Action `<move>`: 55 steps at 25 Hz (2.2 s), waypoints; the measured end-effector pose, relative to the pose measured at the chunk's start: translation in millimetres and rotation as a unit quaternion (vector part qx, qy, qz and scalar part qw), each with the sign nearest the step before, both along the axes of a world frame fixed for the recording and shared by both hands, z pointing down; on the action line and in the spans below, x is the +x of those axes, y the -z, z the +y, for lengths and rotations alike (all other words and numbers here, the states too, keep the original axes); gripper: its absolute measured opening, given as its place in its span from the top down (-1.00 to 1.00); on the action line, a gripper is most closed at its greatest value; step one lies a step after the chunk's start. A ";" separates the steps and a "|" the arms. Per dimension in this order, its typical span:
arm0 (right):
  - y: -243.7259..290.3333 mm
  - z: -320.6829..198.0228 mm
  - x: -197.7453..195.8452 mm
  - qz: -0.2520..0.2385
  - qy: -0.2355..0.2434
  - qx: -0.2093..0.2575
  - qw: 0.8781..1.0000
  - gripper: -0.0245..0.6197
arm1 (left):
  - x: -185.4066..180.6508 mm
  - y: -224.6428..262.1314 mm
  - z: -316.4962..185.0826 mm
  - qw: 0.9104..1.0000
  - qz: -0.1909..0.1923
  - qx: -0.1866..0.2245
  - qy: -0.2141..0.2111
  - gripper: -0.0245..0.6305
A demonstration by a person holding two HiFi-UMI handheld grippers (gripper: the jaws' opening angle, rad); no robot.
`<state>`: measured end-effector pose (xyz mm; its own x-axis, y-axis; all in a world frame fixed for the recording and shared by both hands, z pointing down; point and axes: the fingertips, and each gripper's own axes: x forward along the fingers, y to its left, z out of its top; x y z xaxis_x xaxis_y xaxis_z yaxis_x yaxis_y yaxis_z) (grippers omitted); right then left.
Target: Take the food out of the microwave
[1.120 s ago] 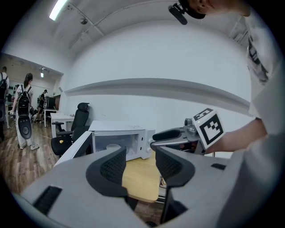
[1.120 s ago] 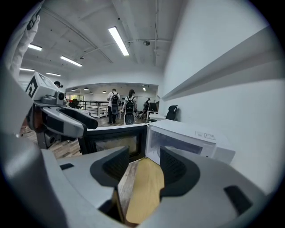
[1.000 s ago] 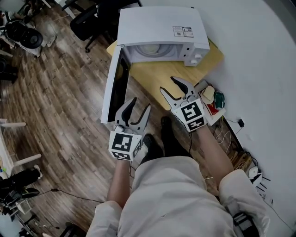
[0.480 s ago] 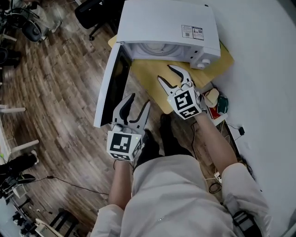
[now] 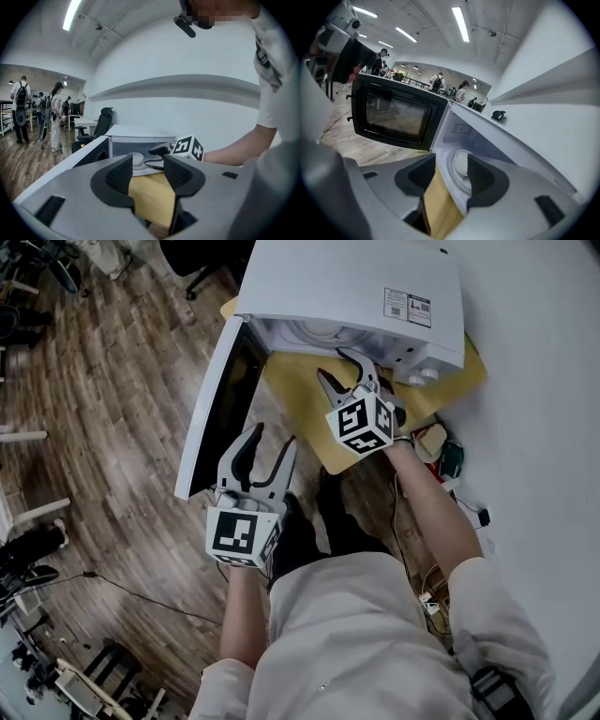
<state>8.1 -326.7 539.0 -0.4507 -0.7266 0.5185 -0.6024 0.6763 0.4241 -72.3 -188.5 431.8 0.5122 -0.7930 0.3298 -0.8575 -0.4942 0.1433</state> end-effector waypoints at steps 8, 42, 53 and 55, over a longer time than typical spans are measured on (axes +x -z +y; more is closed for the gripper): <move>-28.5 -30.8 -1.5 0.073 0.026 0.029 0.997 0.28 | -3.8 -11.4 -4.6 1.000 -0.009 -0.005 0.023 0.36; -90.7 -87.7 -0.9 0.277 0.046 0.130 0.951 0.34 | -11.2 -32.3 -6.4 0.998 0.003 -0.029 0.056 0.36; -97.2 -92.8 -1.1 0.311 0.049 0.156 0.936 0.41 | -11.2 -33.9 -4.5 0.998 0.004 -0.033 0.060 0.36; -97.3 -93.1 -1.6 0.315 0.051 0.163 0.934 0.43 | -11.2 -34.3 -3.9 0.998 0.005 -0.033 0.061 0.36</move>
<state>6.5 -419.8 636.3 -0.2057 -0.8618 0.4638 -0.1029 0.4903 0.8655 -83.6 -192.4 466.0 0.4171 -0.8259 0.3794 -0.9088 -0.3762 0.1803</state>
